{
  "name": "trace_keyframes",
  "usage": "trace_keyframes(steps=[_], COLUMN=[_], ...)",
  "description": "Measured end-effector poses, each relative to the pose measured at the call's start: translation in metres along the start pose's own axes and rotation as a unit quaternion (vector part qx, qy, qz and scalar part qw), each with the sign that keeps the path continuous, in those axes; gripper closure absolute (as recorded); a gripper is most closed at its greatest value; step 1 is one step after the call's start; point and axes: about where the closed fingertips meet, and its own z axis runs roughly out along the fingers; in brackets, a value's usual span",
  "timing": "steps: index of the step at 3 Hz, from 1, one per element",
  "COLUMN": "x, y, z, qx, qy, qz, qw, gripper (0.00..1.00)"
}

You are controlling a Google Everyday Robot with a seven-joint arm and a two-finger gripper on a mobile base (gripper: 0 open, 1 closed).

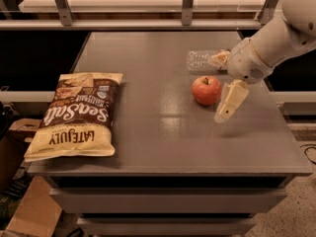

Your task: Move apple near brown chip bag

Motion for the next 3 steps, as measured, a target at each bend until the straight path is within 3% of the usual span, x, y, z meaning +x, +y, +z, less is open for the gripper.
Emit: trace_keyframes(steps=[1, 3], x=[-0.012, -0.026], y=[-0.004, -0.010], z=[0.017, 0.026], qx=[-0.017, -0.033], qy=[-0.037, -0.068], qz=[-0.015, -0.035], qw=[0.9991, 0.9966], gripper=[0.18, 0.64])
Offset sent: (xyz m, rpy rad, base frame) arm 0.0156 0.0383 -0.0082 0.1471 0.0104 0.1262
